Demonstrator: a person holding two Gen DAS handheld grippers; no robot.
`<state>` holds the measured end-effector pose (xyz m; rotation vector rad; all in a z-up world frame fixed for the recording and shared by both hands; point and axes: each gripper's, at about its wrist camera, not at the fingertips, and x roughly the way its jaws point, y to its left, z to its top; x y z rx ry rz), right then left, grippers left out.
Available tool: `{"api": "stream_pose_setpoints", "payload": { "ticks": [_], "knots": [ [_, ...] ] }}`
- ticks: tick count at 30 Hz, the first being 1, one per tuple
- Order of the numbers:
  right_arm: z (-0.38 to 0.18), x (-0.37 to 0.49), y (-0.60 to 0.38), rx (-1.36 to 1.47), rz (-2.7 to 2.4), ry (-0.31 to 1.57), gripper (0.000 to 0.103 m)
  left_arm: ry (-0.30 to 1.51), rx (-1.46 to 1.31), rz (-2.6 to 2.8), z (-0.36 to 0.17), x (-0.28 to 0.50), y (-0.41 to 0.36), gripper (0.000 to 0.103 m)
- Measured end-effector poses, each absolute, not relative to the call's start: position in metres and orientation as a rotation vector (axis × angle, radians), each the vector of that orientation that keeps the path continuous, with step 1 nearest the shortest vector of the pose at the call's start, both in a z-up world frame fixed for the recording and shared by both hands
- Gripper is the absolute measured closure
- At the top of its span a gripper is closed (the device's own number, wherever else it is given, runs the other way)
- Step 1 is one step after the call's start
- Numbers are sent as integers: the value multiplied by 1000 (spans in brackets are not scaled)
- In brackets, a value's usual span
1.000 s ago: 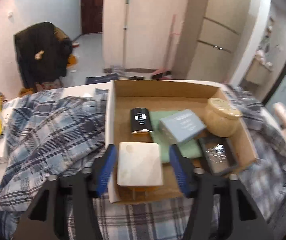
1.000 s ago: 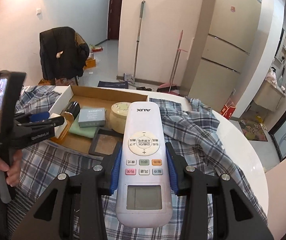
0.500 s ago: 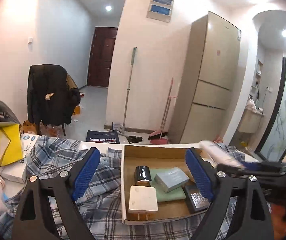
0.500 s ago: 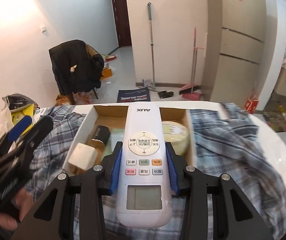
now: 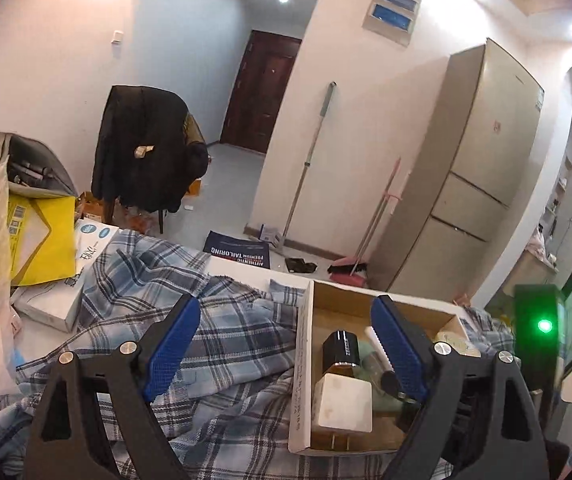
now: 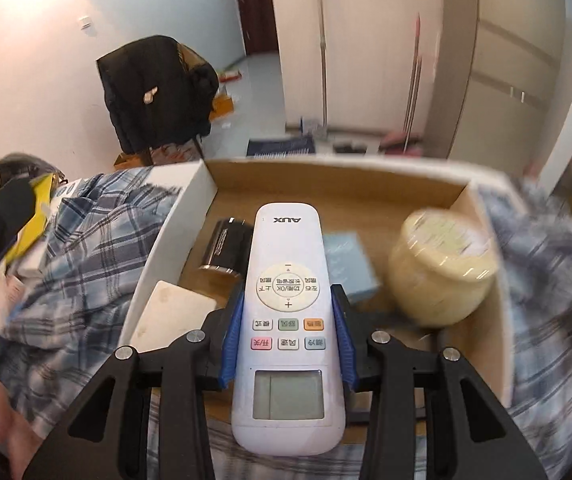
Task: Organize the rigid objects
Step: 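Lower the white remote into the cardboard box with the right gripper, then lift both grippers away from the cardboard box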
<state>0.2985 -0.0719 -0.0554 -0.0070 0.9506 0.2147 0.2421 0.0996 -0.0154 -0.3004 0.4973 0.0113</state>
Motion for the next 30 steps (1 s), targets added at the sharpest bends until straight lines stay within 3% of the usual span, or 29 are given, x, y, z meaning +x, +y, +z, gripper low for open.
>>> {"api": "stream_pose_setpoints", "payload": {
  "ticks": [4,5,7,12,21,30],
  "knots": [
    [-57,296,-61,-89,217,913,60,494,-238,1,-17,241,90,14],
    [-55,296,-62,-89,225,903,56,491,-236,-2,-17,240,89,14],
    [-48,293,-68,-88,220,874,37,489,-243,-1,-16,240,89,14],
    [-20,274,-94,-103,207,814,37,461,-220,-13,-7,235,86,14],
    [30,212,-134,-125,132,666,37,217,-58,111,44,174,50,14],
    [64,126,-160,-64,227,601,37,216,-172,-92,91,91,46,13]
  ]
}}
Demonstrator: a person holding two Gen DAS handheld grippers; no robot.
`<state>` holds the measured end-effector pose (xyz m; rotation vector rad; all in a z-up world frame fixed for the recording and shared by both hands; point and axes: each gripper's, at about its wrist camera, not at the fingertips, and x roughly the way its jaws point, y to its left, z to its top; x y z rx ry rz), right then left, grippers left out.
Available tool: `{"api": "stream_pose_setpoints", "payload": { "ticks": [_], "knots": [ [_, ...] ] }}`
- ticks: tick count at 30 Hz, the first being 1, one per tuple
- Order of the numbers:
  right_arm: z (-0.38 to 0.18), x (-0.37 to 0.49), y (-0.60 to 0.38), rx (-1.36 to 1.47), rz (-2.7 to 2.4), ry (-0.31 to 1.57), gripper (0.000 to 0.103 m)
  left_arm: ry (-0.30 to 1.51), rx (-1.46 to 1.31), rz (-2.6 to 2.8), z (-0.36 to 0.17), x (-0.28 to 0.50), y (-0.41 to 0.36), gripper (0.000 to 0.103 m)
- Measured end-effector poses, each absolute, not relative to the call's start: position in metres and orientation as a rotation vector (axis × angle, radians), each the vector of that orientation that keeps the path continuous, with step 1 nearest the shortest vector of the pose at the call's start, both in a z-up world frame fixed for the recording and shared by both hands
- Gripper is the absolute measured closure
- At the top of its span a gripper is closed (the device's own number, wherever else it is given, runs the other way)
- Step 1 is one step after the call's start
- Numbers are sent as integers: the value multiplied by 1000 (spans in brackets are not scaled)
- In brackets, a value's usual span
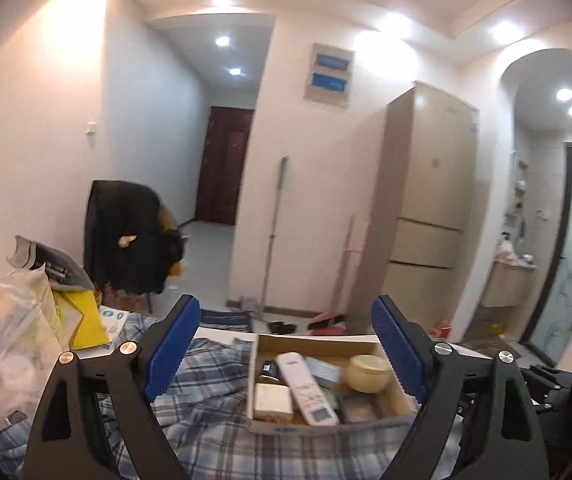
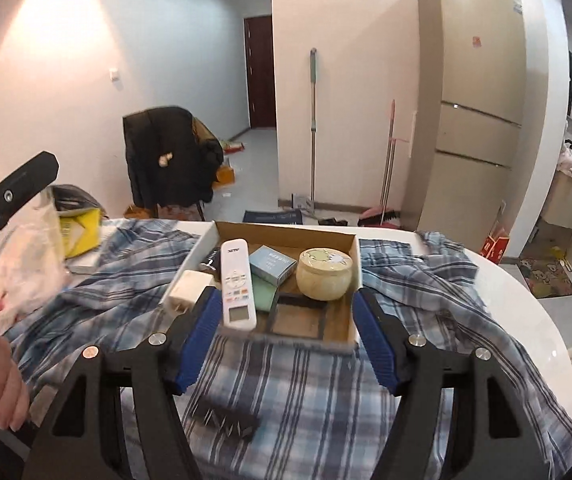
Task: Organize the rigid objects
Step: 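Lift both grippers away from the cardboard box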
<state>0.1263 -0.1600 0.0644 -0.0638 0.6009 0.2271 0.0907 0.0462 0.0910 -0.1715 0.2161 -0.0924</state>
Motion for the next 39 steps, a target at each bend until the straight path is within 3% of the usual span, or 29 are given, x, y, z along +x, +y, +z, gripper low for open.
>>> {"api": "stream_pose_setpoints", "payload": {
  "ticks": [4,7,11,15,24,29,39],
  "knots": [
    [66,76,-170,-91,239,575,48,172,-112,-235,98,51,28,0],
    [55,50,-179,-50,251,600,56,159,-84,-212,95,21,17,0],
    [37,28,-189,10,238,627,59,150,-108,-195,80,-4,16,0],
    [11,16,-193,47,193,663,64,257,-118,-200,59,-12,19,0],
    [-51,20,-195,78,204,889,68,421,-103,-202,2,-27,3,0],
    [-66,24,-185,44,245,947,68,481,-118,-208,-14,-15,7,0],
    [-74,42,-181,20,245,1024,79,514,-123,-220,-21,-12,5,0]
  ]
}}
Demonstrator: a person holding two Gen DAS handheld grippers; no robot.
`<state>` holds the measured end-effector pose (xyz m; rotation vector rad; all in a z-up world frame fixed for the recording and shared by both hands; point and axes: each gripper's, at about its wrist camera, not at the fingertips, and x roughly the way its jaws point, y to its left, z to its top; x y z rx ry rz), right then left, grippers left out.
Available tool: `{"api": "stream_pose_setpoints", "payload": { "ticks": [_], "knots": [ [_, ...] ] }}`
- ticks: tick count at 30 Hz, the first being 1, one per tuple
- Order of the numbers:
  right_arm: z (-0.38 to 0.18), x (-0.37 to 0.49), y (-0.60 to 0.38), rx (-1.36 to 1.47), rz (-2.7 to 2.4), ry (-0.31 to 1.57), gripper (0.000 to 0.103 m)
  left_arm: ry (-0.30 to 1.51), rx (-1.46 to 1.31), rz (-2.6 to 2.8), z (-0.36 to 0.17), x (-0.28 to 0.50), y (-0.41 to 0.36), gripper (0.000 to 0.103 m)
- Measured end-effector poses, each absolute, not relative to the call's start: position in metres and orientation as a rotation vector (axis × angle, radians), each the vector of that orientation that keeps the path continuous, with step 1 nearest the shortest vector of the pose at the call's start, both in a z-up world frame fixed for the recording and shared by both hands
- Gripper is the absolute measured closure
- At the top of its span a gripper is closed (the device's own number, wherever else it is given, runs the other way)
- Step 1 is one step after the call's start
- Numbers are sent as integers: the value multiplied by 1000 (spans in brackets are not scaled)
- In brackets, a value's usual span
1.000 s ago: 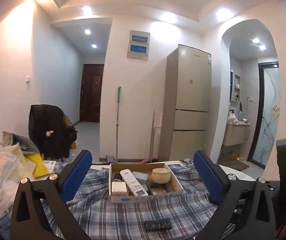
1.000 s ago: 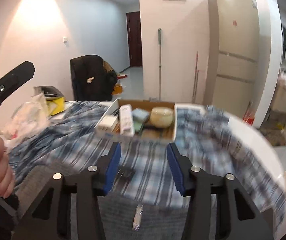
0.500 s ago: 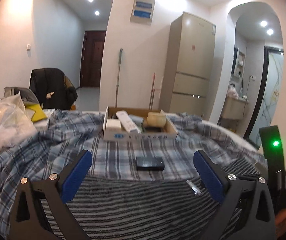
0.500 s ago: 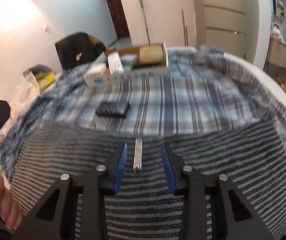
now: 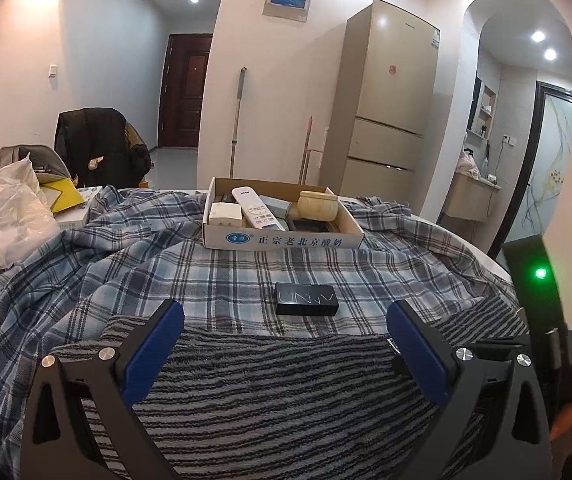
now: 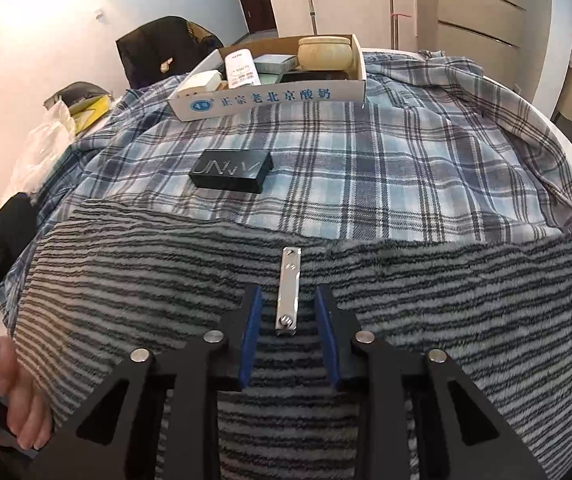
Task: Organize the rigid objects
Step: 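Lift both grippers away from the cardboard box, then lower the left gripper onto the black UNNY box and grasp it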
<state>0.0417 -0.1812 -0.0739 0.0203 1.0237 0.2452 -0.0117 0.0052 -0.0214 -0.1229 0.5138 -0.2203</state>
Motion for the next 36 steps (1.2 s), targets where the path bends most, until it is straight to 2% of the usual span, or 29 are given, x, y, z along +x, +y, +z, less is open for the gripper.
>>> {"api": "stream_pose_setpoints", "payload": {
  "ticks": [2,6,15,25,29,33,36],
  "knots": [
    [-75,41,-179,-1,235,1014,82,510,-129,-217,-21,-11,5,0],
    [-74,41,-188,42,183,1004,94,503,-139,-176,-21,-11,9,0],
    [-43,29,-208,30,191,901,95,500,-106,-151,-5,-17,23,0],
    [-32,45,-248,68,120,863,95,773,-141,-232,1,48,26,0],
    [-33,48,-252,45,113,836,95,815,-93,-260,-1,67,4,0],
    [-37,38,-257,31,143,833,95,890,-160,-389,-8,90,-9,0],
    [-41,31,-263,41,172,848,95,892,-37,-333,-12,107,-30,0]
  ]
}}
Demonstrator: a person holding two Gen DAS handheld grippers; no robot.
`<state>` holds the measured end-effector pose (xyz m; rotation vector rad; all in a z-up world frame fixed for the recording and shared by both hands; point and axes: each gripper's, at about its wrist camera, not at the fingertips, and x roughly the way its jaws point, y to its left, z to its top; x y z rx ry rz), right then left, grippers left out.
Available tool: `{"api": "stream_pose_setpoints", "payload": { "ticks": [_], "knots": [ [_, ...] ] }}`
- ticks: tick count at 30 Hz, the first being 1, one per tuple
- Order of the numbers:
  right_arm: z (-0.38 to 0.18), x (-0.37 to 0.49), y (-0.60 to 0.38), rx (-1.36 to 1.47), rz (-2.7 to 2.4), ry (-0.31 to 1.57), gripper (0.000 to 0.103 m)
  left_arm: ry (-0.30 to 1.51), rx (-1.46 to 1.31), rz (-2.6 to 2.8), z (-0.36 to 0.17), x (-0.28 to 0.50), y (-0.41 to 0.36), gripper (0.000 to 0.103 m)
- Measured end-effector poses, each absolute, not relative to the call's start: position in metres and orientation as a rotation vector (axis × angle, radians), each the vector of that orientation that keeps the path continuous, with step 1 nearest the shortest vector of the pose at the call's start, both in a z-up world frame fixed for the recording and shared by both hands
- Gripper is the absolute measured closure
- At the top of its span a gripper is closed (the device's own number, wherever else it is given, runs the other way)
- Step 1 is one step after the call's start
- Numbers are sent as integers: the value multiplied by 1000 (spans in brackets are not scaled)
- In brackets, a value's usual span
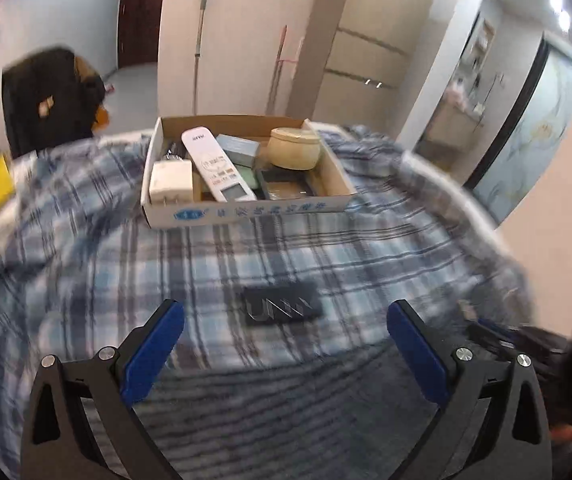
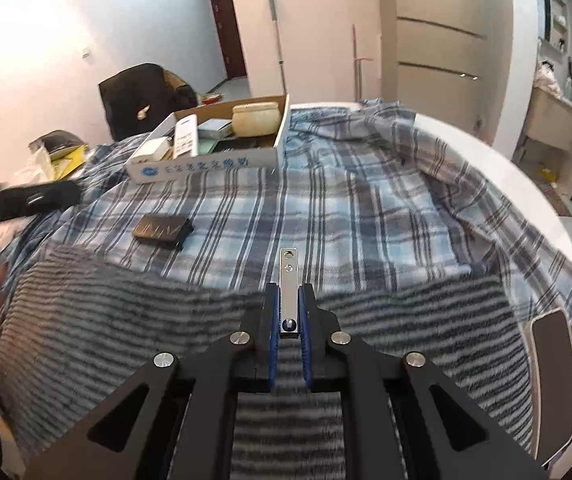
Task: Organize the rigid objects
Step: 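Lower the left gripper onto the black UNNY box and grasp it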
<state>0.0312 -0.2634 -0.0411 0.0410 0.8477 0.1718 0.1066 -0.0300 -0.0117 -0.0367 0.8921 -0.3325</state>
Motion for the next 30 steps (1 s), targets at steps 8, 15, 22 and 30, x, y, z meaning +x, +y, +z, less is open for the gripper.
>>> {"api": "stream_pose_setpoints", "payload": {
  "ticks": [8,15,22,30],
  "knots": [
    [-45,31,-276,53,175,828,95,1050,6,-258,-49,151,-60,0],
    [-48,38,-285,84,173,819,95,1112,13,-207,-68,161,-65,0],
    [-50,38,-288,93,175,813,95,1110,-6,-208,-74,164,-68,0],
    [-53,40,-296,115,178,835,95,1183,96,-153,-96,172,-81,28]
  ]
}}
